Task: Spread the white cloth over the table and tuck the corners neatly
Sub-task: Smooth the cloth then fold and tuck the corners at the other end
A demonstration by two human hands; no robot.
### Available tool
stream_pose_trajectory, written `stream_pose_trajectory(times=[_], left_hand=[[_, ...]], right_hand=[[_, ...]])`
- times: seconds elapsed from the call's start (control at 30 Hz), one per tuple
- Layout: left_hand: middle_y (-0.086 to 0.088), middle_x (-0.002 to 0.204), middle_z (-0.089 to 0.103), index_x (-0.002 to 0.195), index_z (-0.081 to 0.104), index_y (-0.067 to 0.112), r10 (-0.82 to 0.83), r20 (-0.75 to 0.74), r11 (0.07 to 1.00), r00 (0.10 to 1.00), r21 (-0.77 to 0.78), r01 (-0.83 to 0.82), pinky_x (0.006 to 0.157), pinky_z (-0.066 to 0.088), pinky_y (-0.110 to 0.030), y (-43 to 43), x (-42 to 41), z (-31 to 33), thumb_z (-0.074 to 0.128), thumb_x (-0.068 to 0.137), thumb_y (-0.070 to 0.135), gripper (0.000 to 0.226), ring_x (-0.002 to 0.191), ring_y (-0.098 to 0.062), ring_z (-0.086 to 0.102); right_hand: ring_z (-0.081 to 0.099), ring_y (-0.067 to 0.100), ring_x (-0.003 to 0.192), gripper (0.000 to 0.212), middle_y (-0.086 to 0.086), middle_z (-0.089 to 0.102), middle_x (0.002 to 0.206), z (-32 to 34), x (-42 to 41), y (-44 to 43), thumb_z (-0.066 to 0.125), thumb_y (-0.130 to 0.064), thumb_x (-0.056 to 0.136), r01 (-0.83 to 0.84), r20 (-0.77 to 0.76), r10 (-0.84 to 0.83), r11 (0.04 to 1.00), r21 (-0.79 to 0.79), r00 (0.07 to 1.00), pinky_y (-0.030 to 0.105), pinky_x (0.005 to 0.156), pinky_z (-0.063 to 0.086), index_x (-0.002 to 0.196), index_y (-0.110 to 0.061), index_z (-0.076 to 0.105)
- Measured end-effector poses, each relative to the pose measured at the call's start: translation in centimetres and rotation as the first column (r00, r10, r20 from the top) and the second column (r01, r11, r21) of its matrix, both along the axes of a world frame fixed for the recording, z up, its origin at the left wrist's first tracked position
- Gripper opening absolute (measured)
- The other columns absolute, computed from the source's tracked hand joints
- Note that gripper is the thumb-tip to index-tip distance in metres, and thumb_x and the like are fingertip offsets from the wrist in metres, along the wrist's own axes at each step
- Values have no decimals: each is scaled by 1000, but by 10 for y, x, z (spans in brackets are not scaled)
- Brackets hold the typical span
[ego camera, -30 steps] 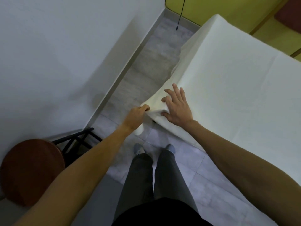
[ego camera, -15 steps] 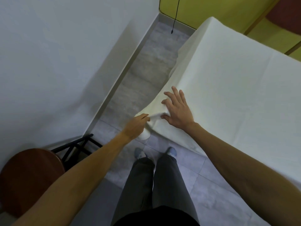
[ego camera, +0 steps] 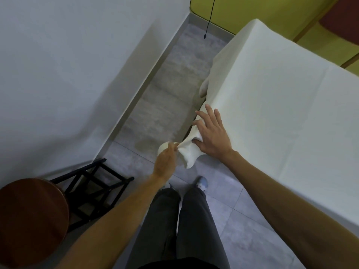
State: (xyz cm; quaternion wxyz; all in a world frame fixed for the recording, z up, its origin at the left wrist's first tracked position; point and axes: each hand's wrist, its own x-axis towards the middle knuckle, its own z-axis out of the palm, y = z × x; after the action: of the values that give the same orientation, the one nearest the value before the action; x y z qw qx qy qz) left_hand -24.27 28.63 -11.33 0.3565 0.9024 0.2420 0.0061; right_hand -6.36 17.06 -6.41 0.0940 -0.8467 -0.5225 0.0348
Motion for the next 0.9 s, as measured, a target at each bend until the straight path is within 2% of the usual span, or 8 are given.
stream_pose_trajectory(times=[0.13,0.27,0.33,0.47,0.53,0.6,0.7,0.9], left_hand=[[-13,111,67,121,50,8,11,-54,993,998,-119,-17,76,61,-36,15,7,8,41,93,38,42,94,-24,69],[-15,103,67,126,51,4,-96,-85,994,992,-61,91,71,54,-25,30,6,3,50,98,15,31,83,-26,70],[-15,96,67,128,52,3,-93,-97,995,991,-44,89,67,54,-27,36,4,-2,49,99,11,30,76,-26,68],[-14,87,70,112,66,4,-39,-70,999,997,-22,38,61,51,-30,50,17,-15,51,95,6,22,70,-24,63],[-10,83,70,96,70,8,-10,-101,1000,995,-22,8,60,44,-27,63,27,-22,54,91,6,17,69,-21,60],[-10,80,70,88,71,9,-10,-141,1000,990,-9,9,60,46,-29,77,35,-30,52,87,11,18,70,-26,63],[-12,77,71,84,73,8,-78,-138,996,987,26,82,61,51,-34,95,49,-40,50,80,17,24,68,-30,65],[-13,89,74,89,75,9,-234,-152,960,960,119,253,76,56,-43,104,111,-44,60,81,1,19,80,-32,68]], right_hand=[[17,42,149,54,15,43,148,1,0,0,71,-40,80,-1,-15,1,1000,-8,1000,62,120,14,124,-14,54],[16,41,150,55,14,42,150,2,0,2,74,-45,81,7,-5,-8,999,-45,1000,60,122,10,124,-16,55],[16,40,150,55,13,42,150,2,0,1,73,-47,81,10,-2,-10,999,-47,1000,59,123,8,123,-17,55],[15,40,151,54,13,42,149,3,0,1,73,-44,81,3,-16,-4,1000,-30,1000,59,123,6,123,-16,54],[13,40,151,55,13,41,150,2,0,1,73,-44,81,3,-19,-4,999,-33,1000,59,123,7,124,-16,54],[13,39,151,55,13,41,150,0,0,1,73,-44,81,1,-19,-1,1000,-31,1000,60,122,8,125,-16,54],[14,41,151,56,14,42,149,-1,1,-1,75,-42,79,-1,-21,1,1000,-22,1000,61,121,11,124,-15,55],[11,39,152,64,13,37,154,-2,1,-1,66,-52,83,6,-22,-7,999,-31,1000,60,122,8,134,-16,51]])
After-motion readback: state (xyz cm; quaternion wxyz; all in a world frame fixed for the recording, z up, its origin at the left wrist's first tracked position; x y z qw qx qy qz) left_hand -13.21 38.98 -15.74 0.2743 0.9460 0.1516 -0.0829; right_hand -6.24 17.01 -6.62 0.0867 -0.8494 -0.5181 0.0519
